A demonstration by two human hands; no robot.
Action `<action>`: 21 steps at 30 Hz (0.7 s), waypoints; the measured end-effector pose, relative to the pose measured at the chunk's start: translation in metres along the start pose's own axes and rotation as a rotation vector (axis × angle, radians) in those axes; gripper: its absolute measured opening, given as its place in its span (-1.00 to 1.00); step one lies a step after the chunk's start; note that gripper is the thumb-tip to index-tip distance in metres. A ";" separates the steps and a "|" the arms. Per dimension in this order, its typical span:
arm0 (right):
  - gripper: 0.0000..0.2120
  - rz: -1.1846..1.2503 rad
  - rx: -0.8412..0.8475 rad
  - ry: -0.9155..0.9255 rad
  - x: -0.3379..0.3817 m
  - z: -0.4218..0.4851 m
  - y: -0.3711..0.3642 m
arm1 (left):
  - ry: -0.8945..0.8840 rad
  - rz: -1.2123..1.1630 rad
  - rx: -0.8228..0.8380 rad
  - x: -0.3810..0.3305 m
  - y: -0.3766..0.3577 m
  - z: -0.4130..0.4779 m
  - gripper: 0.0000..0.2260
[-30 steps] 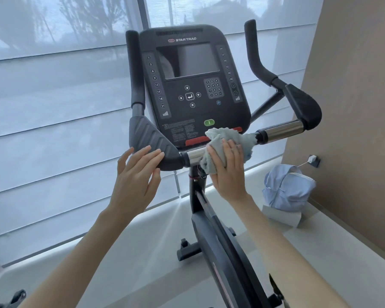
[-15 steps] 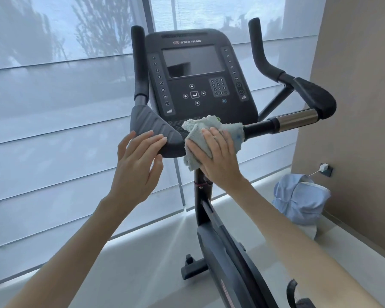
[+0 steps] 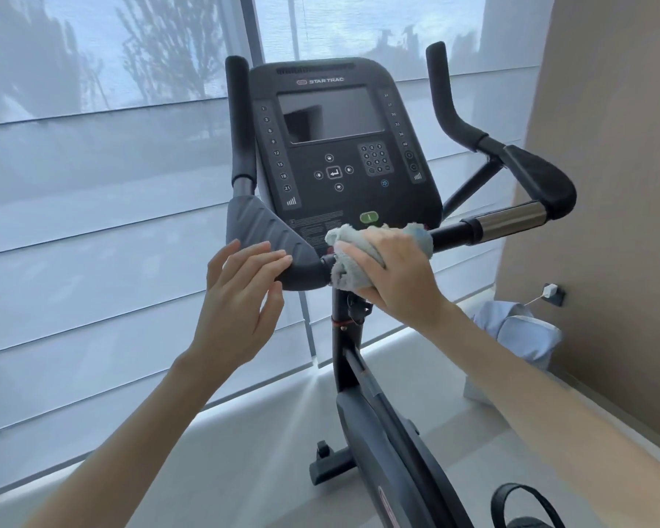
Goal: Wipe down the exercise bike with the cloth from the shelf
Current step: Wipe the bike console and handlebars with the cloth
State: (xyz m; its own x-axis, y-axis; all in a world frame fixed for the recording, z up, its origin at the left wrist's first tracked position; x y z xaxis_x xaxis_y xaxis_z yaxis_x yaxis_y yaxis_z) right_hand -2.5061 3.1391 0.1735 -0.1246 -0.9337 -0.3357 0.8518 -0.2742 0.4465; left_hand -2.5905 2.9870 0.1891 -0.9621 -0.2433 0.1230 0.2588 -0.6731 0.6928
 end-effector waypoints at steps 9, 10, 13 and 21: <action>-0.47 0.314 0.625 -0.344 -0.029 0.042 -0.025 | -0.032 -0.070 0.079 0.008 0.010 0.017 -0.72; -0.42 0.328 0.750 -0.400 -0.040 0.038 -0.033 | -0.034 -0.076 0.078 0.008 0.011 0.019 -0.72; -0.42 0.361 0.984 -0.512 -0.073 0.023 -0.046 | -0.037 -0.088 0.081 0.010 0.012 0.025 -0.72; -0.44 0.265 0.893 -0.563 -0.031 0.043 -0.044 | -0.037 -0.117 0.090 -0.005 0.007 0.039 -0.76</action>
State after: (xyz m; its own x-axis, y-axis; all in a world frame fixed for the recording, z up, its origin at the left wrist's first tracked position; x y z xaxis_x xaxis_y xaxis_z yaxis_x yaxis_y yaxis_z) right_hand -2.5620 3.1703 0.1999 -0.4003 -0.8972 0.1867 0.2366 0.0957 0.9669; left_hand -2.5875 3.0106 0.2207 -0.9881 -0.1402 0.0626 0.1378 -0.6298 0.7644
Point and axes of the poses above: each hand's wrist, its own z-axis towards the middle knuckle, its own y-axis out of the back of the hand, x = y × z, the point moved 8 cm from there along z, towards the middle knuckle, and after that the axes turned 10 degrees about x, right-handed, at the moved point
